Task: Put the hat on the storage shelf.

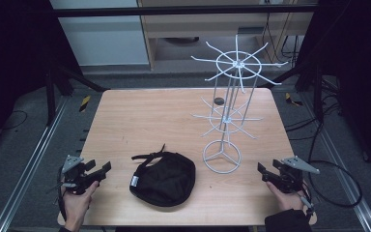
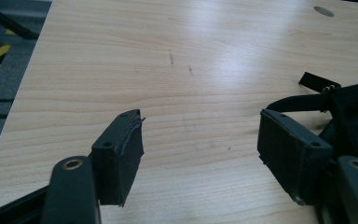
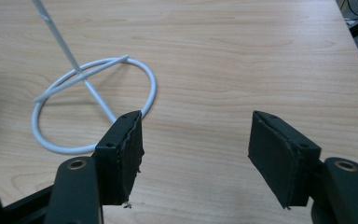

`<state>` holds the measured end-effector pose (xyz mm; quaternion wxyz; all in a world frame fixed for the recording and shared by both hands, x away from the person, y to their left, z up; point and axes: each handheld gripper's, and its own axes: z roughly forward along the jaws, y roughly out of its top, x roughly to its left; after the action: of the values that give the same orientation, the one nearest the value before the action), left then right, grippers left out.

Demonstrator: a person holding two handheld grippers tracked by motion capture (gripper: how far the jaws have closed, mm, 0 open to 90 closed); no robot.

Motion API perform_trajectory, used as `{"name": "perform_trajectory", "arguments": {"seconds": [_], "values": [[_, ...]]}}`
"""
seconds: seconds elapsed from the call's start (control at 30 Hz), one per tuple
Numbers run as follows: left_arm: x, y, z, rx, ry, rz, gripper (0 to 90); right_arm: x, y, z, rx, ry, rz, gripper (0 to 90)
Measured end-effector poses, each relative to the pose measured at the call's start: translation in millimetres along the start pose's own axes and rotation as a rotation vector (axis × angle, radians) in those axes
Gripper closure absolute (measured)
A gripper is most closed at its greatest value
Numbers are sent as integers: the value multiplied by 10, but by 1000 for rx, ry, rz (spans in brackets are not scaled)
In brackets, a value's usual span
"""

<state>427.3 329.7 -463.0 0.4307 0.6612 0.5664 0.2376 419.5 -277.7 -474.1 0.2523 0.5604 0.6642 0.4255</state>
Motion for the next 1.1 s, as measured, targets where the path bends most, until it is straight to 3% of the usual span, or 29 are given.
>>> {"name": "perform_trajectory", "arguments": {"seconds": [0.07,0.17,0.27,0.37,0.63,0.83,1.1], "values": [[-33,-9,-7,2,-7,4,316,27,-7,-4,-2,11,-8,349],[-112,-30,-33,-3,-25,12,330,176,-12,-6,-7,44,-56,341],[-179,-37,-61,-8,-44,25,339,247,-15,8,3,72,-76,339],[-252,-41,-81,-4,-63,54,354,407,-28,33,32,116,-108,340],[-388,-46,-100,2,-79,109,388,674,10,63,31,175,-157,339],[-452,-52,-121,-3,-100,120,420,802,42,83,21,202,-174,340],[-591,-76,-111,28,-137,153,440,1054,99,169,31,261,-213,366]]}}
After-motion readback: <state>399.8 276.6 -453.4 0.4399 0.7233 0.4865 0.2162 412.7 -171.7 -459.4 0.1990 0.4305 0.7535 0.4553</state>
